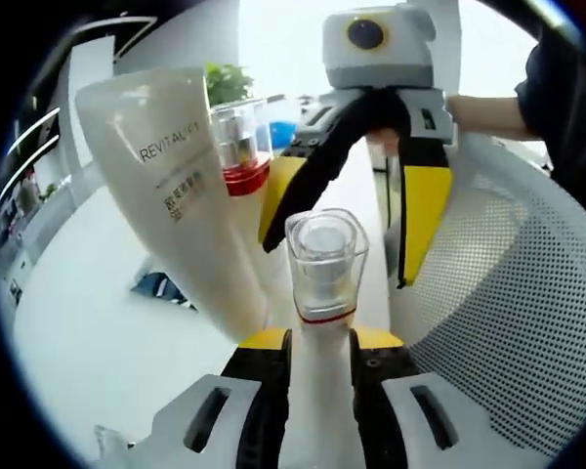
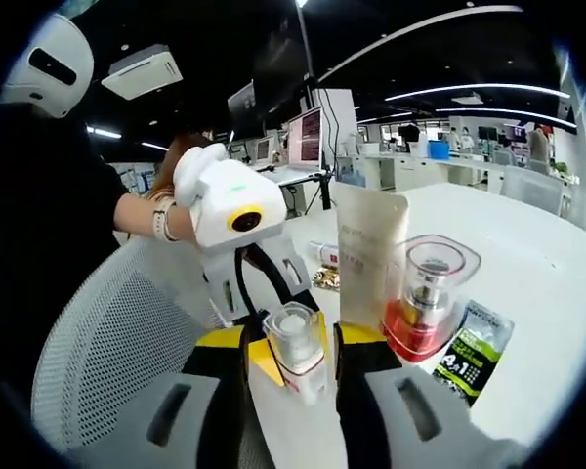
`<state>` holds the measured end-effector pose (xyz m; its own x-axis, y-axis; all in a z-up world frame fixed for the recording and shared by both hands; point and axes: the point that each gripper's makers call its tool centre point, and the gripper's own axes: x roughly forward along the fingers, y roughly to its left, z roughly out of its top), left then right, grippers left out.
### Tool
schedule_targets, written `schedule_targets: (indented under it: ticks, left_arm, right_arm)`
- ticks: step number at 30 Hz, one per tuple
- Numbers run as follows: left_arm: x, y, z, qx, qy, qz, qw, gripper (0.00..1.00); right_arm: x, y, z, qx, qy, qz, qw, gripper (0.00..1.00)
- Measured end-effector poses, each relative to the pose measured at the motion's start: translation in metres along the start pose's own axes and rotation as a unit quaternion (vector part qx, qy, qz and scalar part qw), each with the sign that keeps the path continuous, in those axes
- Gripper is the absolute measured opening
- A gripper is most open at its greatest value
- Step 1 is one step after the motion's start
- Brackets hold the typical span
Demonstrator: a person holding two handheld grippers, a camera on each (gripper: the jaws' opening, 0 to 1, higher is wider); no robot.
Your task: Arrange the skincare products in the storage area until every visible bottle or jar stands upright without overlapping.
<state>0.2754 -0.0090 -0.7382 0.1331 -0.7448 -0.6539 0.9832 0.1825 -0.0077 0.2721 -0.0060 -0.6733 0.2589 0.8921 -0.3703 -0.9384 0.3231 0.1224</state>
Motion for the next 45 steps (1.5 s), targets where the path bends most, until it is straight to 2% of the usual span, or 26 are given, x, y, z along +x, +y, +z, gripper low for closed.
schedule_targets:
  ticks: [2,3,5,7,9,11,13,16,18,19,21,25,30,35,45]
  left_arm:
    - [-0.007,0.001,-0.008,0.004,0.028,0.006,0.9996,0.21]
    - [-0.012,0.001,-0.009,0.012,0.03,0.015,0.9994,0.22]
    - [-0.018,0.001,-0.008,0.002,0.03,0.022,0.9993,0.21]
    - [-0.024,-0.003,-0.005,-0.003,0.022,0.024,0.9995,0.19]
    - [-0.026,-0.004,-0.002,-0.019,0.017,0.033,0.9991,0.17]
    - [-0.025,-0.006,0.002,-0.028,0.012,0.038,0.9988,0.17]
    - [-0.022,-0.011,0.005,-0.031,0.009,0.035,0.9989,0.15]
    - [-0.016,-0.018,0.001,-0.042,0.019,0.026,0.9986,0.1]
    - [-0.012,-0.019,-0.004,-0.051,0.029,0.027,0.9979,0.12]
    - [-0.011,-0.019,-0.004,-0.05,0.03,0.027,0.9979,0.12]
    - [-0.012,-0.015,-0.002,-0.053,0.028,0.033,0.9976,0.14]
    - [-0.01,-0.015,0.003,-0.059,0.018,0.023,0.9978,0.11]
    - [-0.004,-0.011,0.001,-0.051,0.029,0.023,0.998,0.1]
    - [0.004,-0.009,0.002,-0.051,0.031,0.019,0.998,0.1]
    - [0.018,0.0,0.005,-0.064,0.035,0.034,0.9968,0.05]
  right_arm:
    - [-0.006,0.001,-0.007,-0.001,0.02,-0.01,0.9998,0.34]
    - [-0.011,0.001,-0.013,0.005,0.041,-0.017,0.999,0.35]
    - [-0.015,-0.001,-0.015,0.003,0.053,-0.03,0.9982,0.33]
    - [-0.019,-0.005,-0.025,0.035,0.084,-0.054,0.9944,0.27]
    - [-0.019,-0.006,-0.03,0.052,0.098,-0.059,0.9921,0.25]
    - [-0.016,-0.005,-0.034,0.053,0.101,-0.056,0.9919,0.25]
    - [-0.012,-0.003,-0.038,0.05,0.112,-0.058,0.9907,0.2]
    - [-0.008,-0.001,-0.04,0.048,0.13,-0.063,0.9883,0.17]
    - [-0.008,-0.004,-0.05,0.037,0.172,-0.073,0.9817,0.16]
    - [-0.006,-0.006,-0.052,0.04,0.179,-0.08,0.9798,0.15]
    - [-0.002,-0.006,-0.053,0.036,0.182,-0.079,0.9795,0.15]
    - [0.003,-0.008,-0.054,0.032,0.184,-0.082,0.979,0.14]
    - [0.003,-0.009,-0.058,0.043,0.195,-0.084,0.9762,0.12]
    - [0.0,-0.014,-0.064,0.05,0.205,-0.103,0.972,0.1]
    - [-0.006,-0.029,-0.068,0.064,0.204,-0.132,0.9678,0.1]
